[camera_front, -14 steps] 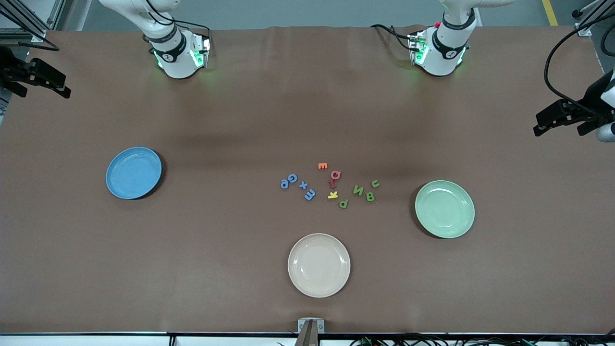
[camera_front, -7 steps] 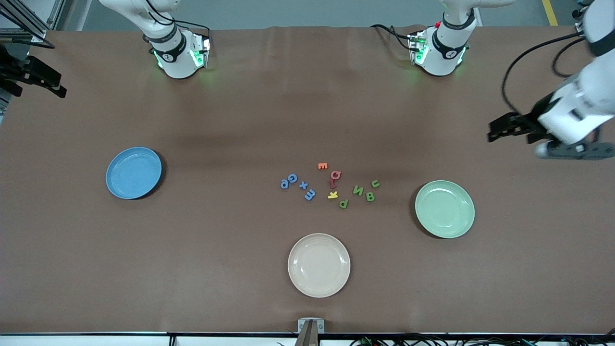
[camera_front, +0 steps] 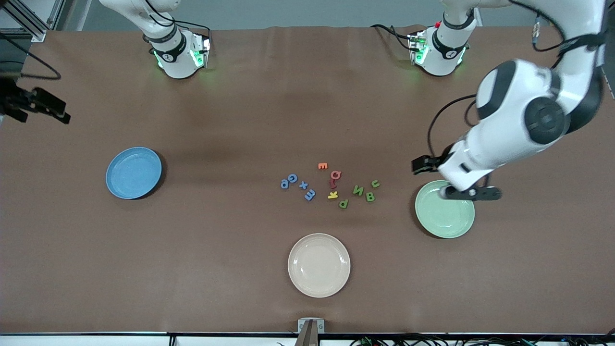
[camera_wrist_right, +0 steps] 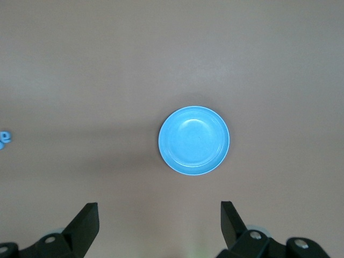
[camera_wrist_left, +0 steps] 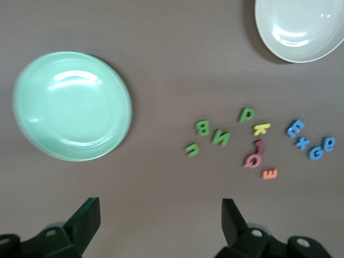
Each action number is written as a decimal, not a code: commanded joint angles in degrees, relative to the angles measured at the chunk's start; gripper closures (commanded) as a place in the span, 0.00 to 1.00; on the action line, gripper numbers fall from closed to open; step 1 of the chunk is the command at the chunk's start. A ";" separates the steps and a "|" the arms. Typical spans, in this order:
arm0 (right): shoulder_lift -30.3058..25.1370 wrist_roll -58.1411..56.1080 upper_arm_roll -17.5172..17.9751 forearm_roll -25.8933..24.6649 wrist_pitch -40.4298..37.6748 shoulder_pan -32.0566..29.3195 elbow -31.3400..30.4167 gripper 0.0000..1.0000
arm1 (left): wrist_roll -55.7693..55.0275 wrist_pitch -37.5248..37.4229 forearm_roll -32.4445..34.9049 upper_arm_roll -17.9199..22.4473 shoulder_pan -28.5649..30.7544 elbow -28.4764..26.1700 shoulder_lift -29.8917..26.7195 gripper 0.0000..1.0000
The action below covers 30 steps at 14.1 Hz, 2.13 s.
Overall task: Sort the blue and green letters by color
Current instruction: 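Swing the left gripper past the green plate while the right gripper reaches out, then lower both grippers over the letter pile, left at green P, right at blue G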
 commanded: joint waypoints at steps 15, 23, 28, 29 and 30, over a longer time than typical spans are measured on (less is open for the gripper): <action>17.76 76.22 1.01 6.87 13.11 21.74 1.22 0.00 | -16.91 18.60 7.85 8.06 -20.36 12.94 25.38 0.01; 35.42 99.43 0.84 3.43 25.15 33.63 8.41 0.00 | -16.91 26.79 7.85 9.04 -21.78 13.03 30.13 0.05; 42.29 105.51 0.75 2.64 32.79 35.56 11.59 0.00 | -16.91 26.79 9.34 9.04 -22.74 12.42 30.31 0.17; 43.17 105.78 0.66 2.56 33.42 35.83 11.68 0.00 | -16.91 26.44 9.52 9.04 -22.92 11.98 30.22 0.17; 43.61 105.87 0.66 2.56 34.21 35.92 11.68 0.00 | -16.91 26.35 9.52 9.04 -23.01 11.54 30.13 0.17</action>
